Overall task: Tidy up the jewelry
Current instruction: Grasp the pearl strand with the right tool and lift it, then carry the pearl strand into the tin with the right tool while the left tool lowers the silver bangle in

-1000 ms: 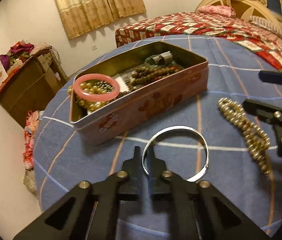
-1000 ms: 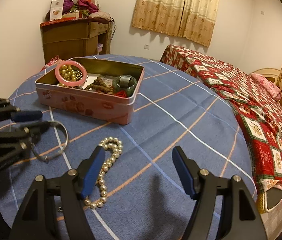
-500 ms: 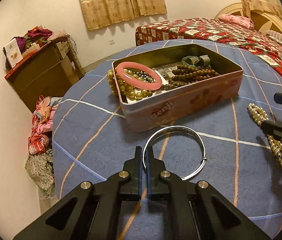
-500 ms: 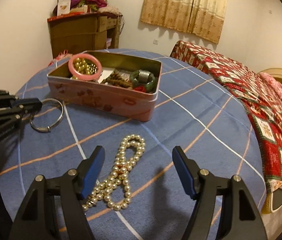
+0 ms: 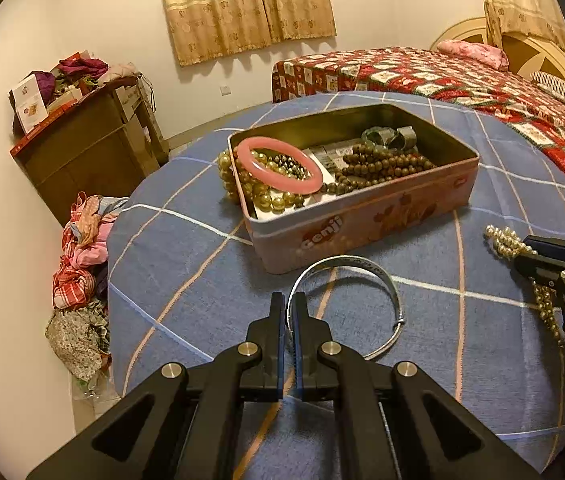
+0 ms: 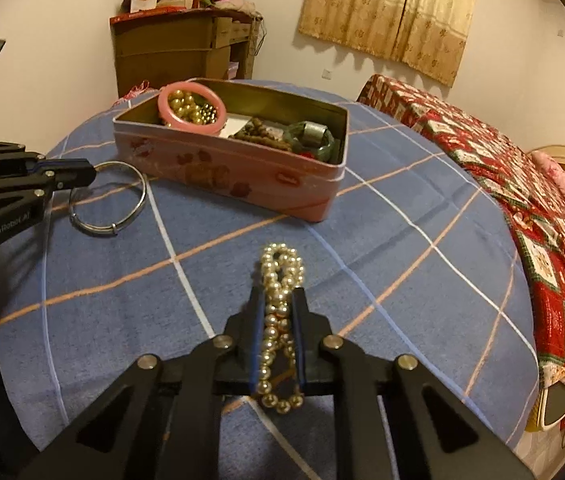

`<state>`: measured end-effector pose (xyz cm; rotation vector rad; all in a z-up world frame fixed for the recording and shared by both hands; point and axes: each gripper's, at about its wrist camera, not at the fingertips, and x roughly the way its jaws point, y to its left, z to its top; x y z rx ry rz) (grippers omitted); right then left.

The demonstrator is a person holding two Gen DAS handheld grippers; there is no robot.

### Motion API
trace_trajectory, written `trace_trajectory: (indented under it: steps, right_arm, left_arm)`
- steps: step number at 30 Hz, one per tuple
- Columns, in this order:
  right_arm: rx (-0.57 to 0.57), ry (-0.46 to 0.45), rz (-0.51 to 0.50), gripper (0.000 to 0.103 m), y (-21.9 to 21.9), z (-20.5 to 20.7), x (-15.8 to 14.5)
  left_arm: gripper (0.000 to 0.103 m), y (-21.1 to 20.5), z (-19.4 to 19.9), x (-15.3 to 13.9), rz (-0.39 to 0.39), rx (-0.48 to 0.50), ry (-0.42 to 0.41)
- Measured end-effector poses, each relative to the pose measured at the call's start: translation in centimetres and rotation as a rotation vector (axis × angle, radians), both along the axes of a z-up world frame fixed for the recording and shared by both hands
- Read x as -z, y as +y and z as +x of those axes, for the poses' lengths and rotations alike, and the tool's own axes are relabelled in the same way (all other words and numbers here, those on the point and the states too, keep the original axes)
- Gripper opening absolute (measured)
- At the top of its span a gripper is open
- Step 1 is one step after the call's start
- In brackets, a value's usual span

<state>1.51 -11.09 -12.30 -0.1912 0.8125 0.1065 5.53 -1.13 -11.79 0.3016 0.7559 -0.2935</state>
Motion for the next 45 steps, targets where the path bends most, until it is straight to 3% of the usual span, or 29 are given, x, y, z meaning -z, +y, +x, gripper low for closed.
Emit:
trace_trajectory:
  steps: [22, 45]
  right_arm:
    - [0.057, -0.215, -0.008, 0.014, -1.5, -1.1, -5.1]
    - [0.094, -0.370, -0.022, 0.014, -3.0, -0.1, -9.9]
  left_arm:
    - [0.002, 1.0, -1.5, -5.4, -0.067, -0.038, -0.144]
    - [0.002, 0.2, -0.7, -11.2, -0.065, -0.035, -0.291]
